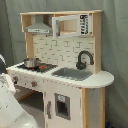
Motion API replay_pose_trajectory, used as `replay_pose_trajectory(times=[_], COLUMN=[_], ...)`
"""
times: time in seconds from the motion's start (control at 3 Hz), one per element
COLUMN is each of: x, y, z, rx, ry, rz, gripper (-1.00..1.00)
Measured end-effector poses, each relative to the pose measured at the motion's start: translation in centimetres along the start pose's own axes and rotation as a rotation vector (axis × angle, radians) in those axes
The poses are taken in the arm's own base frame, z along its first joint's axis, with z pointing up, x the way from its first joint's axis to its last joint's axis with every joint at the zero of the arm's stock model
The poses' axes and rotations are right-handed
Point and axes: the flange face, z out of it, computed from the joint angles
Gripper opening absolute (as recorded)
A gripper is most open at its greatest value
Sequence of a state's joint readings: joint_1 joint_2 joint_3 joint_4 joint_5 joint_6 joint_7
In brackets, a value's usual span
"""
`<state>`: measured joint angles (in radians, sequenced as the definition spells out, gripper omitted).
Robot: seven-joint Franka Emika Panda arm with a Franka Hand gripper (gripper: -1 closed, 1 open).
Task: Play with the kitchen
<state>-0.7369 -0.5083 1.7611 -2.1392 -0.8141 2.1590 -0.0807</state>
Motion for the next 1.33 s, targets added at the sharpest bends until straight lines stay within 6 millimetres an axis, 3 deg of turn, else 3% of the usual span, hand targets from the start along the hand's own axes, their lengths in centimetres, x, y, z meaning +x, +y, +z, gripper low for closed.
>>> replay_pose_trajectory(times=[1.0,1.33], x=[-0.4,-0.3], y=[-0.5,0.0], z=[-4.6,-5.0], rx=[-0.244,-0.348], ry=[-0.107,-0.110], rz=[-0.056,-0.105], gripper=[1.00,1.00])
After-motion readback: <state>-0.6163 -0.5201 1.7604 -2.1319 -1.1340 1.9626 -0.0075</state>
